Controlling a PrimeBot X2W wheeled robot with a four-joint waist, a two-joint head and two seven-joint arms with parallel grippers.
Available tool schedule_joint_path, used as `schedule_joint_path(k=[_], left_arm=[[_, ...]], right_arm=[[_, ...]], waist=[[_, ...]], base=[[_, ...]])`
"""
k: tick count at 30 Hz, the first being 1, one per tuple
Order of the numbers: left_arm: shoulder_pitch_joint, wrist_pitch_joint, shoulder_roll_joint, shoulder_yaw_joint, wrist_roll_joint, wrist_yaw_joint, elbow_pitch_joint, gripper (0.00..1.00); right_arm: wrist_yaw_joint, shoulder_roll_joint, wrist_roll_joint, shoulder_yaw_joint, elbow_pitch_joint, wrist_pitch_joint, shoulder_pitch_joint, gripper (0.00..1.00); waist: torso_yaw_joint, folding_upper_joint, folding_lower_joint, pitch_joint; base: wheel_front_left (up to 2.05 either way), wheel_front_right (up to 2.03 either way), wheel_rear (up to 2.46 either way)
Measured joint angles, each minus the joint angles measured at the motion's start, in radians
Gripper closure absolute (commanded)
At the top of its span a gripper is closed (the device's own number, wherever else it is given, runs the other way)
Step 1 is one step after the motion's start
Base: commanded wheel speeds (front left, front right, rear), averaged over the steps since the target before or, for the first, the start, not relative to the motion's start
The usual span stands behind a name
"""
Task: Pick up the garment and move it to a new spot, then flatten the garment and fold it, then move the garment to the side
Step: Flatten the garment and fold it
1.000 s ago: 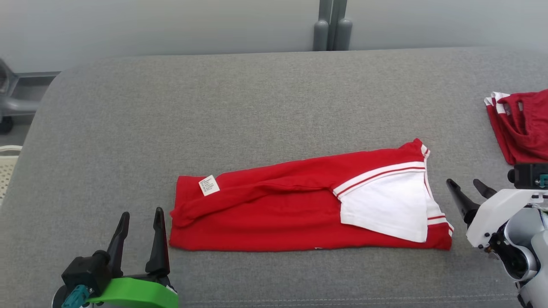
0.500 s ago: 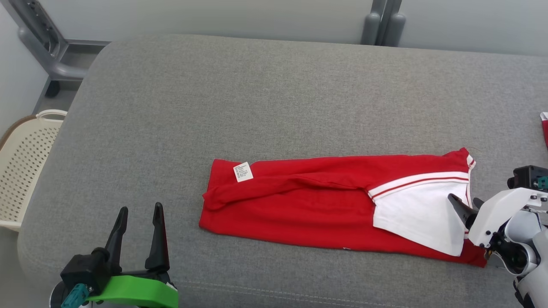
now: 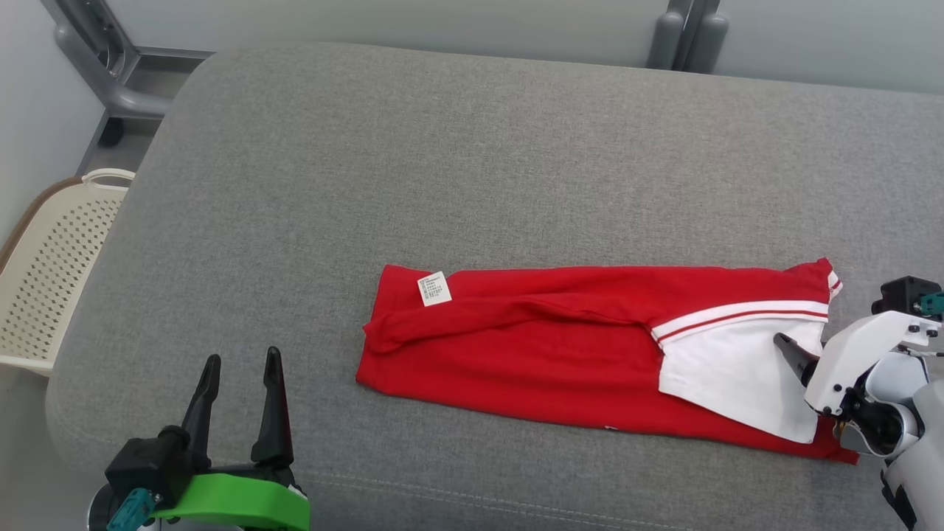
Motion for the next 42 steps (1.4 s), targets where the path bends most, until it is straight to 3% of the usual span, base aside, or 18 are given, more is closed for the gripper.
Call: schedule_joint_path(k=[3, 4, 5, 6, 8, 9, 11, 21, 34, 42], left_arm=[[-0.001, 0.0, -0.004, 0.0, 0.002, 0.0, 0.001, 0.0], [-0.002, 0.0, -0.006, 0.001, 0.003, 0.0, 0.001, 0.0], [-0.002, 0.0, -0.007, 0.002, 0.003, 0.0, 0.001, 0.0], [-0.003, 0.0, -0.008, 0.003, 0.003, -0.001, 0.001, 0.0], [-0.003, 0.0, -0.009, 0.006, 0.003, -0.001, 0.002, 0.0], [-0.003, 0.0, -0.009, 0.009, 0.003, -0.001, 0.003, 0.0], [-0.003, 0.0, -0.01, 0.013, 0.003, -0.001, 0.004, 0.0], [-0.003, 0.0, -0.013, 0.027, 0.01, -0.001, 0.008, 0.0], [-0.003, 0.0, -0.015, 0.028, 0.017, -0.006, 0.006, 0.0], [-0.003, -0.001, -0.015, 0.022, 0.017, -0.006, 0.009, 0.0]], right_arm=[[0.0, 0.007, -0.002, 0.02, 0.009, 0.007, -0.015, 0.0], [0.0, 0.008, -0.005, 0.029, 0.009, 0.009, -0.018, 0.09], [-0.001, 0.01, -0.01, 0.041, 0.009, 0.009, -0.02, 0.43], [-0.002, 0.01, -0.015, 0.055, 0.008, 0.009, -0.023, 0.58], [-0.003, 0.004, -0.037, 0.09, 0.009, 0.009, -0.029, 0.76], [-0.003, 0.001, -0.049, 0.107, 0.009, 0.008, -0.033, 0.76], [-0.001, -0.003, -0.069, 0.129, 0.015, -0.003, -0.039, 1.0], [0.002, -0.002, -0.063, 0.125, 0.051, -0.053, -0.1, 1.0], [0.001, -0.155, -0.061, 0.023, 0.018, -0.071, -0.141, 1.0], [0.001, -0.139, -0.09, -0.019, -0.037, -0.055, -0.143, 1.0]], waist=[[0.003, 0.0, 0.0, 0.004], [0.004, 0.0, 0.0, 0.005], [0.005, 0.0, 0.0, 0.006], [0.006, 0.0, 0.0, 0.007], [0.005, 0.0, 0.0, 0.007], [0.005, 0.0, 0.0, 0.008], [0.002, 0.0, 0.0, 0.008], [-0.035, 0.0, 0.0, 0.01], [-0.134, 0.0, 0.0, 0.004], [-0.187, 0.0, 0.0, 0.004]], base=[[0.0, 0.0, 0.0], [0.0, 0.0, 0.0], [0.0, 0.0, 0.0], [0.0, 0.0, 0.0], [0.0, 0.0, 0.0], [0.0, 0.0, 0.0], [0.0, 0.0, 0.0], [0.0, 0.0, 0.0], [0.0, 0.0, 0.0], [0.0, 0.0, 0.0]])
